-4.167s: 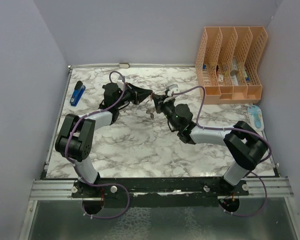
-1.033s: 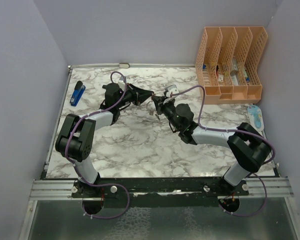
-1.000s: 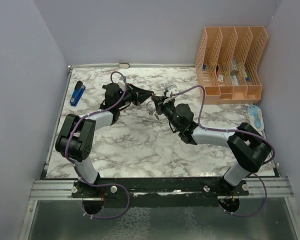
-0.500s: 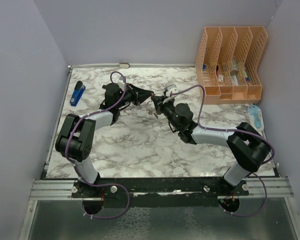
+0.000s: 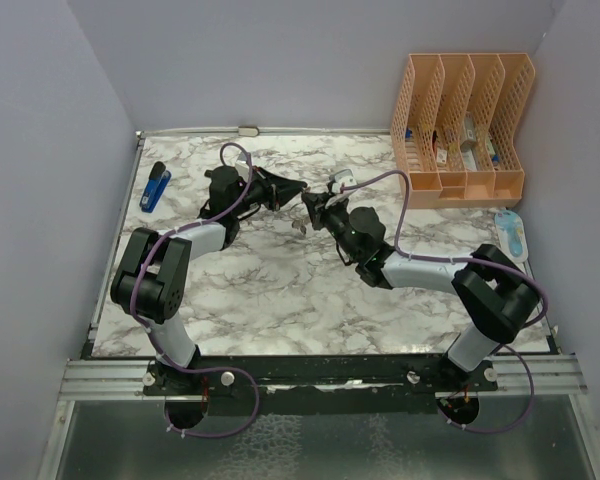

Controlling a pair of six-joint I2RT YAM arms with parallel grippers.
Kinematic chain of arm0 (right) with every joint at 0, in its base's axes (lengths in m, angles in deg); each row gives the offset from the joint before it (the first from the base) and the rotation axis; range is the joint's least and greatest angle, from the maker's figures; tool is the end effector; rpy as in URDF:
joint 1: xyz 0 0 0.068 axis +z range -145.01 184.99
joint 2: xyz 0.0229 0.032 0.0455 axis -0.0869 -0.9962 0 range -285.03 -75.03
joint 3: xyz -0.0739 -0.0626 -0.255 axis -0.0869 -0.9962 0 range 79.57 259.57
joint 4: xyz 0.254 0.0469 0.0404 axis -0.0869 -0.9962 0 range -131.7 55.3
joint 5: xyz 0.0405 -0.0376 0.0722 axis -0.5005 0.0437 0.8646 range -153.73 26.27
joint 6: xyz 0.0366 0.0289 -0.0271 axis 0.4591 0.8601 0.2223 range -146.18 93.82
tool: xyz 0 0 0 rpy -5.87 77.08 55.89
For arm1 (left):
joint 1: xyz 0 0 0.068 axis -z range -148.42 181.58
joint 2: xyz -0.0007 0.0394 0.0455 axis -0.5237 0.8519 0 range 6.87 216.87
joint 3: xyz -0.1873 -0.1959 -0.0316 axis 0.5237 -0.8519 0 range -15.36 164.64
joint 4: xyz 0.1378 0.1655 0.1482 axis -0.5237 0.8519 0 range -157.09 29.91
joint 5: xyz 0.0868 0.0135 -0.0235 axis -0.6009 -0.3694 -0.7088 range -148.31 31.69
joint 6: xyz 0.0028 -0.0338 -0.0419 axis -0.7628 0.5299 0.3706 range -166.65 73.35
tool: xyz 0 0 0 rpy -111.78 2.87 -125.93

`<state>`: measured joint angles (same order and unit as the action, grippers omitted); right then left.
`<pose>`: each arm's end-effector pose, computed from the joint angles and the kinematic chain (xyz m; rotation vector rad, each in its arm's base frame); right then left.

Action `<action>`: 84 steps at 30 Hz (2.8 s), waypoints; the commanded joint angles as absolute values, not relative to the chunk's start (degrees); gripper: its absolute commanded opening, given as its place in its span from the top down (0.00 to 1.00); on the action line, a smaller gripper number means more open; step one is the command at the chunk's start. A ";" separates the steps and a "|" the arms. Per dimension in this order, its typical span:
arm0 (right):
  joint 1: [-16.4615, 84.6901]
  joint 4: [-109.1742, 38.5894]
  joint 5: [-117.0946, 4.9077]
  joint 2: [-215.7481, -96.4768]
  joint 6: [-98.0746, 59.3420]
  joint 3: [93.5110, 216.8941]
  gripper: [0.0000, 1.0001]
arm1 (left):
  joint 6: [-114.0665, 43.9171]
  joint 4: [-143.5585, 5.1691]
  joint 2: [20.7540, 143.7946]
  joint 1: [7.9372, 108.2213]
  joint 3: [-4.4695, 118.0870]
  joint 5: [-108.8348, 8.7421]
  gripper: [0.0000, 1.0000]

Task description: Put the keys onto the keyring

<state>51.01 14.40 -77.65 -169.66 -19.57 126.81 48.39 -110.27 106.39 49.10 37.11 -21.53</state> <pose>0.2561 0.2530 0.2402 -0.3402 1.5293 0.5401 0.3529 -0.1337 0.2286 -0.7569 1.9213 -1.8969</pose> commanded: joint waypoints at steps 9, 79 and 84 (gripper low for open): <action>49.28 12.68 -81.40 -169.97 -19.07 124.67 0.99 | 49.67 -114.00 102.93 49.51 37.90 -19.46 1.00; 33.44 -47.82 -69.01 -163.74 -3.81 141.99 0.01 | 2.73 -92.38 99.69 31.32 41.87 -37.08 0.06; 33.45 -44.63 -75.83 -155.59 -4.17 137.82 0.01 | -2.03 -92.23 97.26 27.10 41.51 -38.70 0.06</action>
<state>33.74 -45.83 -67.79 -162.34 -4.40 139.97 3.52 -91.82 100.84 29.75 41.17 -36.02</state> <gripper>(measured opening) 0.993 0.938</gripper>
